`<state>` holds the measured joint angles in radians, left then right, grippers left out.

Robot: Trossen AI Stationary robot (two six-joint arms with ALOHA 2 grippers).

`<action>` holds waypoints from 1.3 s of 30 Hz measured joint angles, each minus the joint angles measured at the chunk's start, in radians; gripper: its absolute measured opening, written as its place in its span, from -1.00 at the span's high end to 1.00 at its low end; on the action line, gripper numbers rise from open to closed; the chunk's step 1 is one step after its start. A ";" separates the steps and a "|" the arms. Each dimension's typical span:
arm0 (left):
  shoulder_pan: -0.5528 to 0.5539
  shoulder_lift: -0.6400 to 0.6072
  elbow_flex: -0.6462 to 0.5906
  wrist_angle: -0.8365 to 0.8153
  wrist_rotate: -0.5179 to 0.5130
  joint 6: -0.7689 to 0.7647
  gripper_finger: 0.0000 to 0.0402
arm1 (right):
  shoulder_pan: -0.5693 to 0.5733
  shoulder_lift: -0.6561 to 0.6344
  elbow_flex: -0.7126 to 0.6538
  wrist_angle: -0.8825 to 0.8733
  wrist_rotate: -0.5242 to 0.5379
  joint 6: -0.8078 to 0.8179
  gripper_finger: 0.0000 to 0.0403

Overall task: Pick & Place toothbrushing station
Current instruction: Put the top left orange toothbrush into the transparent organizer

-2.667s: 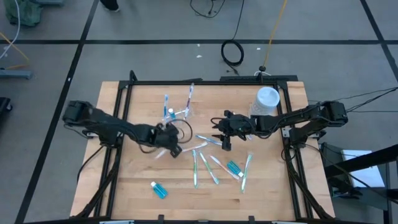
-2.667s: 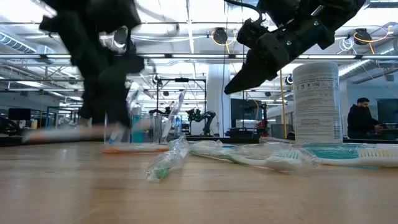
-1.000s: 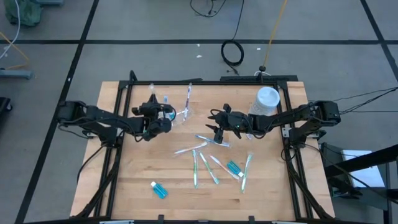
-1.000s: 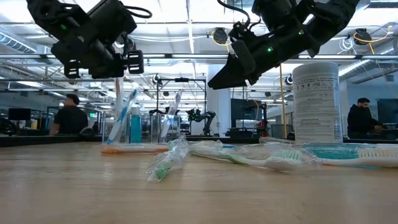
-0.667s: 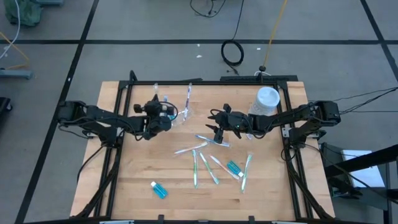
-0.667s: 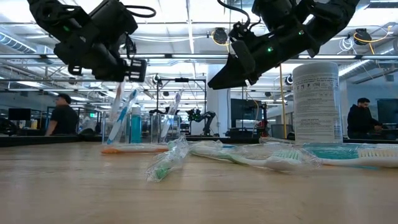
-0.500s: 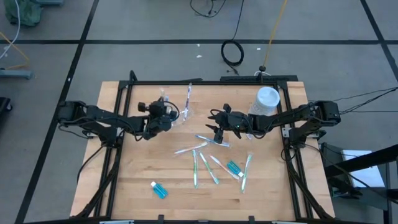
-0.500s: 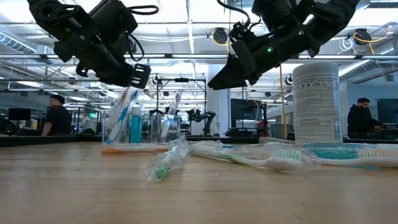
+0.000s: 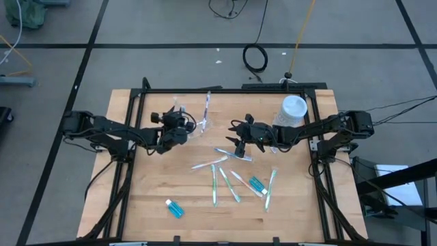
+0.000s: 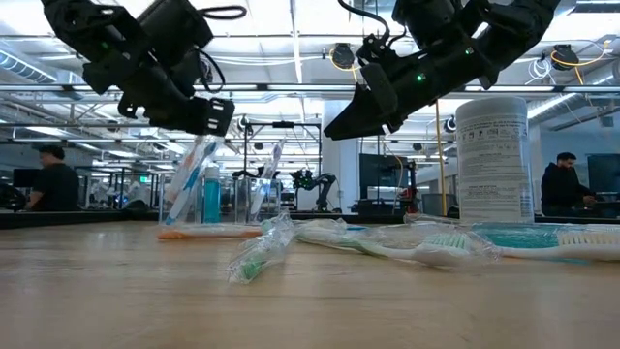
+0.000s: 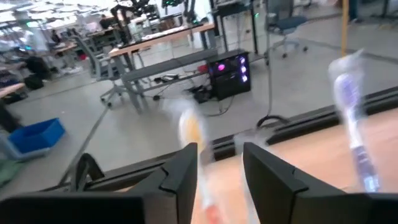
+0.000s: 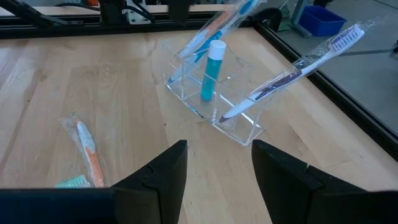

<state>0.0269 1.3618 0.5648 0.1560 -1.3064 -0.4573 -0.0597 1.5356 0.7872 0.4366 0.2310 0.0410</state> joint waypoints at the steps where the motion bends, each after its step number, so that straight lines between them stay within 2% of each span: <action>1: -0.006 -0.014 0.000 0.005 -0.001 0.004 0.30 | 0.000 0.000 0.000 0.000 0.000 0.000 0.15; 8: -0.022 -0.118 0.002 0.002 -0.002 0.036 0.27 | 0.000 0.000 0.000 -0.001 0.000 0.000 0.15; 12: 0.002 -0.170 0.002 -0.005 0.082 0.060 0.27 | 0.000 0.000 0.000 -0.001 0.000 0.000 0.15; 16: 0.119 -0.242 0.002 -0.087 0.253 -0.004 0.27 | 0.002 0.000 0.000 -0.001 0.000 0.023 0.15; 20: 0.336 -0.267 0.001 -0.265 0.550 -0.173 0.27 | 0.002 0.000 0.000 -0.001 0.000 0.033 0.15; 24: 0.548 -0.270 0.000 -0.336 0.754 -0.155 0.27 | 0.002 0.000 0.000 -0.001 0.000 0.028 0.15; 27: 0.661 -0.254 0.000 -0.287 0.908 -0.056 0.27 | 0.000 0.000 0.000 0.000 0.000 0.026 0.15; 33: 0.809 -0.145 0.001 -0.168 1.203 0.087 0.27 | 0.000 0.000 0.000 0.002 0.000 0.023 0.15; 36: 0.847 -0.046 0.001 -0.118 1.297 0.118 0.27 | -0.002 0.000 0.000 0.003 0.000 0.023 0.15; 39: 0.874 0.043 0.001 -0.061 1.346 0.116 0.27 | -0.005 0.000 0.000 0.003 0.000 0.023 0.15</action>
<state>0.9011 1.4050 0.5655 0.0950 0.0400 -0.3413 -0.0643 1.5352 0.7876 0.4397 0.2306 0.0635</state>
